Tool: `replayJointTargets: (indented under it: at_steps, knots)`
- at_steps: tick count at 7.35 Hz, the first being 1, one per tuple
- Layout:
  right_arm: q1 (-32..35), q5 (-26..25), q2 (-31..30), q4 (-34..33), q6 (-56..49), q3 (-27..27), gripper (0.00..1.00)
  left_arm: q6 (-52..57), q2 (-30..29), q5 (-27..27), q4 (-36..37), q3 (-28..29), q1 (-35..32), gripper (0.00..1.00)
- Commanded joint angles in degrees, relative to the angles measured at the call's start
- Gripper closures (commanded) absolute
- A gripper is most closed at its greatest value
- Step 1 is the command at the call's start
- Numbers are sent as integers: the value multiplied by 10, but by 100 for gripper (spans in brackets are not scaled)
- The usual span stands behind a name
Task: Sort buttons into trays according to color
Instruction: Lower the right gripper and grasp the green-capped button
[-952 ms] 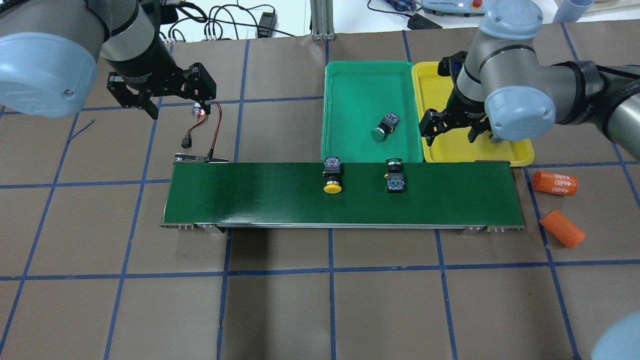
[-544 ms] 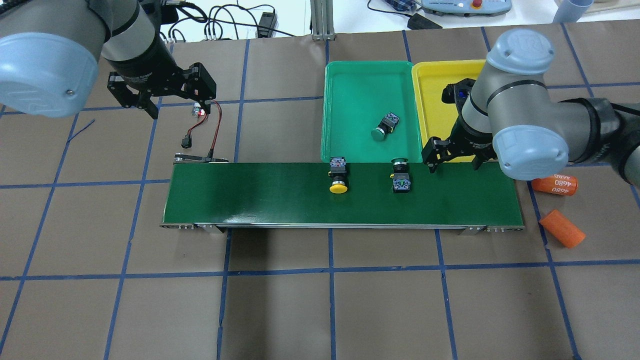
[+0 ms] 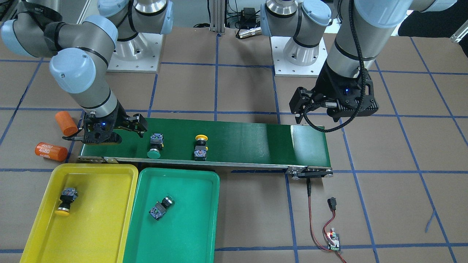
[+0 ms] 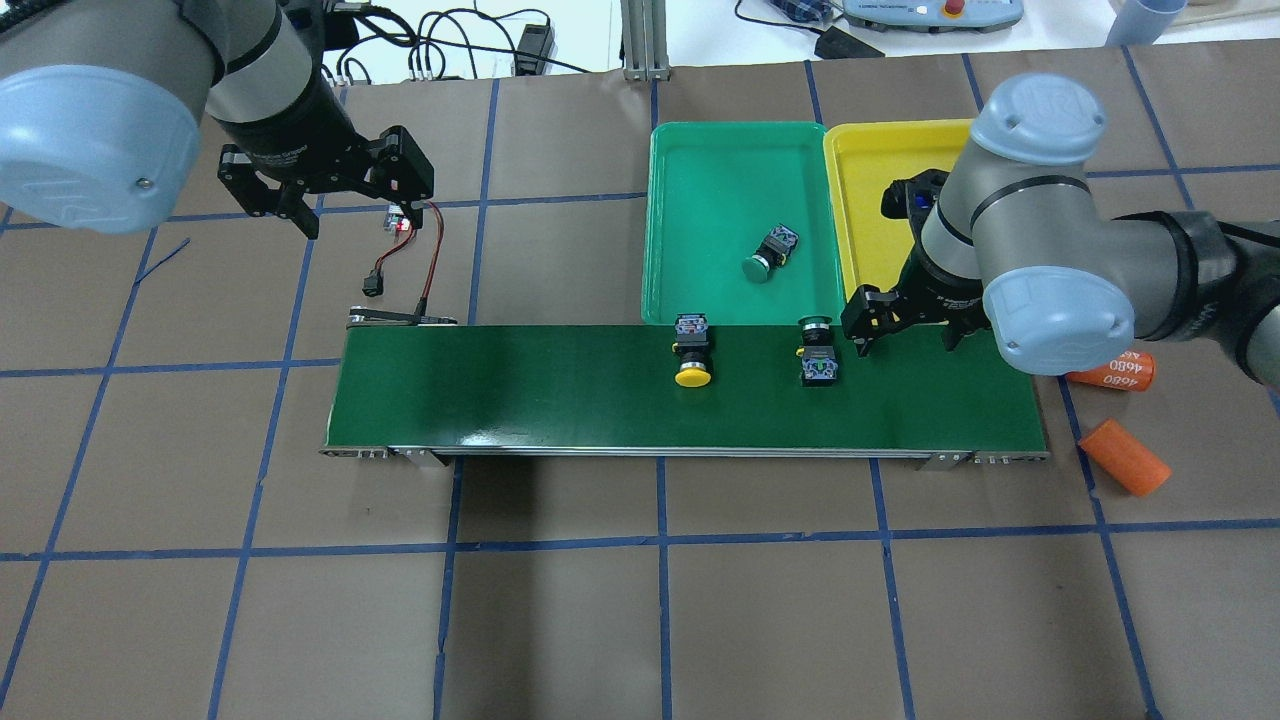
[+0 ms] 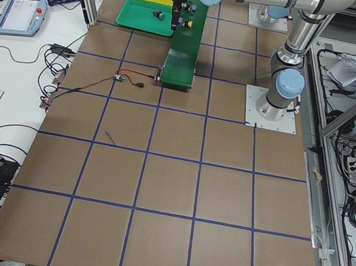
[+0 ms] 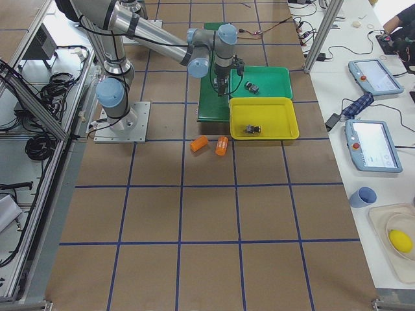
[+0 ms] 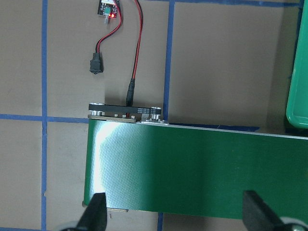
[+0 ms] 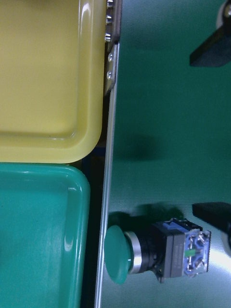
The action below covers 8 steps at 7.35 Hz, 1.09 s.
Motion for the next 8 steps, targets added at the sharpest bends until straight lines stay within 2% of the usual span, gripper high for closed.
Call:
replayJointTargets:
  at_steps: [1, 8]
  knots:
    - [0, 2, -2, -1, 3, 2, 0, 0, 1, 1, 0, -1, 0, 0]
    - [11, 6, 4, -5, 18, 2, 0, -1, 3, -1, 1, -5, -2, 0]
